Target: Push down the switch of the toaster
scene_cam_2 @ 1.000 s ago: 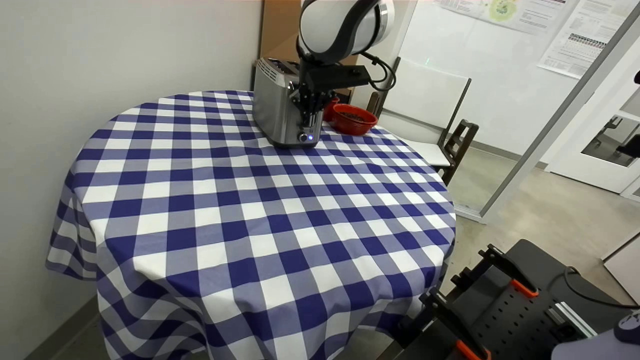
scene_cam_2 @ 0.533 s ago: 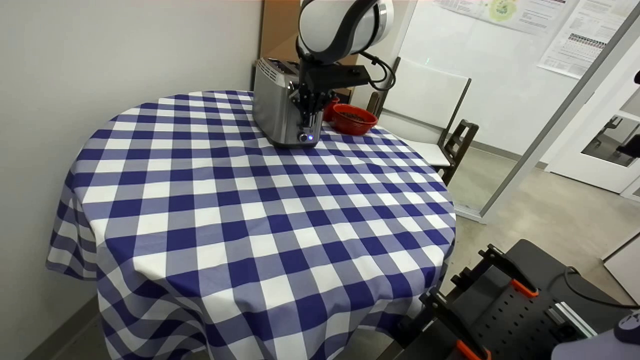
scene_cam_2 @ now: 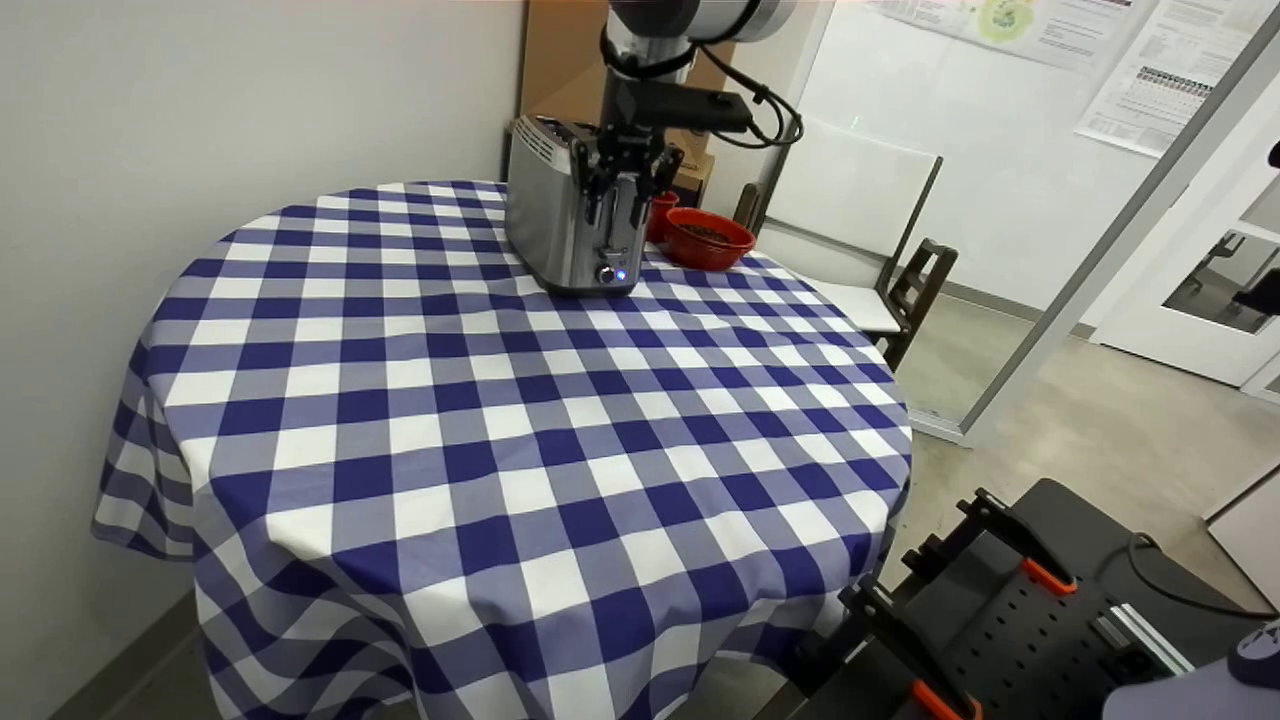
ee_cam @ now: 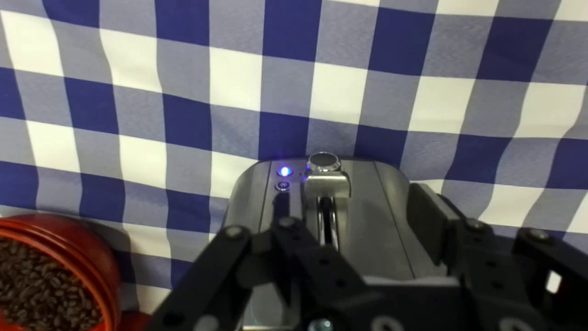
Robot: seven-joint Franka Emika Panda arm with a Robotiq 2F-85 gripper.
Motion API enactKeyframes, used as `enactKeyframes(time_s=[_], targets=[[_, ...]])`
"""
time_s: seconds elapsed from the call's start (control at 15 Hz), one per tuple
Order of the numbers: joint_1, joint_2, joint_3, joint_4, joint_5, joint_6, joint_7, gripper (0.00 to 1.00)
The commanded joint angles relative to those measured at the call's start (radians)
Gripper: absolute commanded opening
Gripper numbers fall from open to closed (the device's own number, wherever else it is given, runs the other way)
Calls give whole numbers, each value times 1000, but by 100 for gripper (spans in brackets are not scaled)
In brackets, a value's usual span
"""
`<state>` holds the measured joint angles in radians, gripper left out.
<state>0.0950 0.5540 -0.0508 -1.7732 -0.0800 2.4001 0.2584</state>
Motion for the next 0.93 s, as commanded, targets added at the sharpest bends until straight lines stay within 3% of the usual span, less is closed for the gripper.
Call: enactKeyframes(time_s=[0.0,0.13,0.6,0.67,0.87], targets=[[-45,-144,38,-99,58,-92,-95,93],[-48,-214,34,-162,48,-103,-105,100],[-39,-476,52,-467,11,-16,-148,100],[-42,-374,49,-356,15,-59,-124,100],[-43,-448,58,-433,15,-39,-127,100]])
